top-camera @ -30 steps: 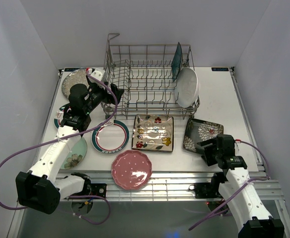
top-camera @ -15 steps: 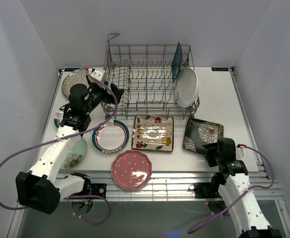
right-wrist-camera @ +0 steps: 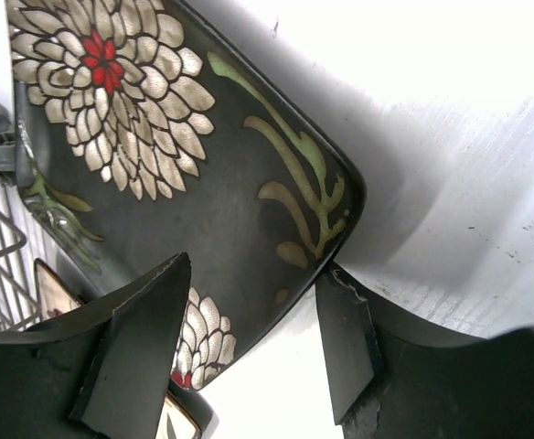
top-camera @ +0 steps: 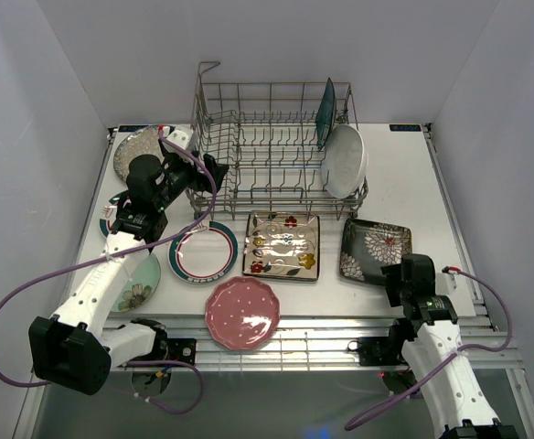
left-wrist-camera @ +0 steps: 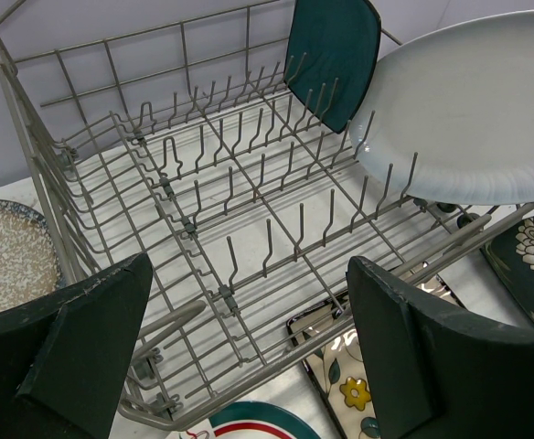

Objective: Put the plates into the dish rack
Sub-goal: Pick up the plate from the corner of the board.

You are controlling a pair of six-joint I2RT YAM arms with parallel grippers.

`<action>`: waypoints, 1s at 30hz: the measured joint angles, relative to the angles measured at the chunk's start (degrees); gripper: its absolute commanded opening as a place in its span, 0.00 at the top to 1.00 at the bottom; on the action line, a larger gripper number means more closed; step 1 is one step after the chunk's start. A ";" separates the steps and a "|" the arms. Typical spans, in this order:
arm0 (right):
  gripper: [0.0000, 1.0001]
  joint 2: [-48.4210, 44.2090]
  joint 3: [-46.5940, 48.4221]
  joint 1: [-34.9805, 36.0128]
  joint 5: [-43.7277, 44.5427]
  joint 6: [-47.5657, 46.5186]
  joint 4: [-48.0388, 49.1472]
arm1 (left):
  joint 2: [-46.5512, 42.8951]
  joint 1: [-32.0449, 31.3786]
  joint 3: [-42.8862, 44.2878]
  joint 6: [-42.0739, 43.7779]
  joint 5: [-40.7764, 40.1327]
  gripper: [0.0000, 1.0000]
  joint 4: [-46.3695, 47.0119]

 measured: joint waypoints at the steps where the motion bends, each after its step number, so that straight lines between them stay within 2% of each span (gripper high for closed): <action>1: 0.38 0.70 0.02 0.00 -0.04 0.00 0.33 | 0.00 0.00 0.00 0.00 0.00 0.02 0.00; 5: 0.44 3.91 -0.07 0.00 -0.94 0.20 2.01 | -0.02 0.00 0.00 0.00 0.00 0.02 0.00; 9: 0.48 3.19 -1.53 0.00 -1.42 1.62 4.15 | -0.09 0.00 0.00 0.00 0.00 0.02 0.00; 15: 0.65 -0.63 -4.24 0.00 -1.77 3.52 5.18 | -0.09 0.00 0.00 0.00 0.00 0.02 0.00; 16: 0.73 -0.70 -4.39 0.00 -1.77 3.93 5.20 | -0.09 0.00 0.00 0.00 0.00 0.02 0.00; 22: 0.90 -1.31 -4.94 -0.04 -1.55 6.86 5.99 | -0.09 0.00 0.00 0.00 0.00 0.02 0.00; 30: 0.92 -4.90 -4.85 0.00 -1.16 7.93 4.26 | -0.09 0.00 0.00 0.00 0.02 0.02 0.00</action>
